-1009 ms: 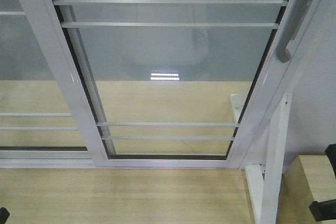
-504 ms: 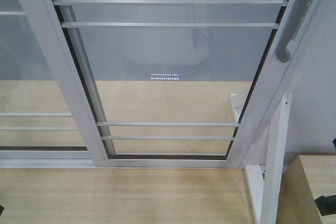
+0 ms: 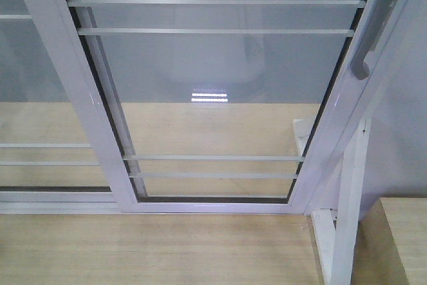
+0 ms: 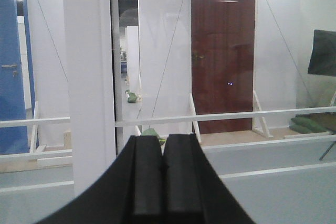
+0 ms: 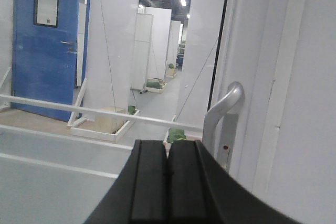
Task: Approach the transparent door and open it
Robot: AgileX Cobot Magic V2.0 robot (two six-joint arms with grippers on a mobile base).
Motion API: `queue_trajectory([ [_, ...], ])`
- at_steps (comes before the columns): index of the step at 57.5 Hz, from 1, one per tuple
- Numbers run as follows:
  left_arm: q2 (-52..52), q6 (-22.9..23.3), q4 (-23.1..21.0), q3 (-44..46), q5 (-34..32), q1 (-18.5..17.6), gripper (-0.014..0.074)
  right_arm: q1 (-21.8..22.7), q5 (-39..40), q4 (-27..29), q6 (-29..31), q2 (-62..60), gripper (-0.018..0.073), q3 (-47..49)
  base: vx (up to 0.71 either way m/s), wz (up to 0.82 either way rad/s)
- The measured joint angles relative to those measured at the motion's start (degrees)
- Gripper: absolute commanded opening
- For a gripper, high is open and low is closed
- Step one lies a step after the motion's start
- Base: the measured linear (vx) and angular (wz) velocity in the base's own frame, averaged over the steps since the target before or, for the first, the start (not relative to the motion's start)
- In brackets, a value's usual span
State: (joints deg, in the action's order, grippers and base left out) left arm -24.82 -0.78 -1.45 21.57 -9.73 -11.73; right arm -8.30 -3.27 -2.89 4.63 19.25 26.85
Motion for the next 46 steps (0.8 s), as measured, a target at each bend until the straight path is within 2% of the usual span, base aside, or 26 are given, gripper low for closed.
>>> queue_trajectory([
  [13, -19.7, -0.3, -0.1, 11.8, 0.0, 0.0, -0.0006, 0.0, 0.2, -0.2, 0.9, 14.5, 0.0, 9.9, 0.0, 0.0],
  [20, -24.9, -0.3, -0.1, 13.6, -0.2, 0.0, -0.0006, 0.0, 2.6, -0.1, 0.9, 18.8, 0.0, 10.7, 0.0, 0.0],
  [30, -27.1, -0.3, -0.1, 13.6, -0.2, 0.0, 0.001, 0.0, 3.3, -0.1, 0.9, 21.0, 0.002, 10.7, 0.0, 0.0],
  [39, -27.1, -0.3, -0.1, 13.7, -0.7, 0.0, 0.0081, 0.0, 3.3, -0.1, 1.0, 21.0, 0.0121, 10.7, 0.0, 0.0],
  [46, -27.1, -0.3, -0.1, 13.7, -0.8, 0.0, 0.0193, 0.0, 3.3, -0.1, 1.0, 21.0, 0.0291, 10.7, 0.0, 0.0],
])
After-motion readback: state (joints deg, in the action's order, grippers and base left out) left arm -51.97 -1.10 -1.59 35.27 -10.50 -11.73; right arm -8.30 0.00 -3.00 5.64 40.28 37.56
